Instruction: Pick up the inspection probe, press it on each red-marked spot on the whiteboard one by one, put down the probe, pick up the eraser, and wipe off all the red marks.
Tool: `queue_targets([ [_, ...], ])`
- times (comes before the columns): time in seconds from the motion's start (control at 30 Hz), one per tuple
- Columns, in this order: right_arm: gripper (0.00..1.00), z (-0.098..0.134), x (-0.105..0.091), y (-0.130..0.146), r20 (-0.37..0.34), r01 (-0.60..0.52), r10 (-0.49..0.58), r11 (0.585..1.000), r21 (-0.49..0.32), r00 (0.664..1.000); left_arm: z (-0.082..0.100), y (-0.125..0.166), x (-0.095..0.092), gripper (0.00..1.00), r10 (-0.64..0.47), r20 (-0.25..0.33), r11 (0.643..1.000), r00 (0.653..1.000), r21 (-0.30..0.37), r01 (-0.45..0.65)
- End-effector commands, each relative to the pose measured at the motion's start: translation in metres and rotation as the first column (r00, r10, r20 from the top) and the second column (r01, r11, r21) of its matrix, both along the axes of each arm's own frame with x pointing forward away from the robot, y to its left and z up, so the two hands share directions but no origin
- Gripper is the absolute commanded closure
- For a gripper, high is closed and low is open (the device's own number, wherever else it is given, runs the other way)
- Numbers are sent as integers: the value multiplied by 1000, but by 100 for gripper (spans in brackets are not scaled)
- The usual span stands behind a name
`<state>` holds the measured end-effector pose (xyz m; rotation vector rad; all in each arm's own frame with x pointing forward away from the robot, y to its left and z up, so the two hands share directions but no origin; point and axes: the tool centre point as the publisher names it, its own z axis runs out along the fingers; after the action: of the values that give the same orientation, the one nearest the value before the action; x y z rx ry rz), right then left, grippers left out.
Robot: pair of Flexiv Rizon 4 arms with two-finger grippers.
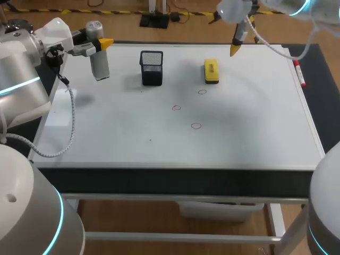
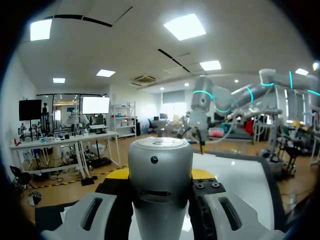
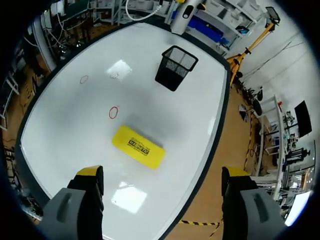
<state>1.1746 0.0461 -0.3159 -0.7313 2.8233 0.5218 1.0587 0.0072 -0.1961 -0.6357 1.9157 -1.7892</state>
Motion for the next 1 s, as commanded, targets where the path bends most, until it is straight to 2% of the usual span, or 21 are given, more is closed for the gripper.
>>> queue_targets([
  [0.03,0,5,1,1,-113,-43,34,995,-86,993,-1,-1,0,100,4,6,1000,1000,-4,-4],
  [0.33,0,5,1,1,-113,-43,34,995,-86,993,-1,-1,0,100,4,6,1000,1000,-4,-4],
  [0.4,0,2,9,4,-91,-112,101,986,-127,991,-1,-1,0,100,4,6,1000,1000,-4,-4],
  [0.47,0,2,10,11,-58,-230,224,961,-150,973,-1,-1,0,100,4,6,1000,1000,-4,-4],
  [0.5,0,2,10,12,-55,-242,236,954,-179,970,-1,-1,0,100,4,6,1000,1000,-4,-4],
  [0.57,0,0,8,16,-36,-326,326,924,-200,945,-1,-1,0,100,4,6,1000,1000,-4,-4],
  [0.6,0,-1,8,17,-38,-334,334,919,-208,942,-1,-1,0,100,4,6,1000,1000,-4,-4],
  [0.67,0,-5,5,18,-24,-405,410,887,-220,912,-1,-1,0,100,4,6,1000,1000,-4,-4],
  [0.73,0,-8,2,19,-30,-434,439,871,-231,898,-1,-1,0,100,4,6,1000,1000,-4,-4],
  [0.77,0,-10,0,20,-27,-475,481,851,-224,876,-1,-1,0,100,4,6,1000,1000,-4,-4],
  [0.83,0,-12,-4,20,-22,-505,513,835,-219,858,-1,-1,0,100,4,6,1000,1000,-4,-4],
  [0.87,0,-13,-6,21,-19,-544,554,810,-219,832,-1,-1,0,100,4,6,1000,1000,-4,-4],
  [0.93,0,-16,-9,21,-13,-575,588,786,-228,809,-1,-1,0,100,4,6,1000,1000,-4,-4],
  [1.0,0,-18,-14,22,7,-630,648,743,-227,762,-1,-1,0,100,4,6,1000,1000,-4,-4],
])
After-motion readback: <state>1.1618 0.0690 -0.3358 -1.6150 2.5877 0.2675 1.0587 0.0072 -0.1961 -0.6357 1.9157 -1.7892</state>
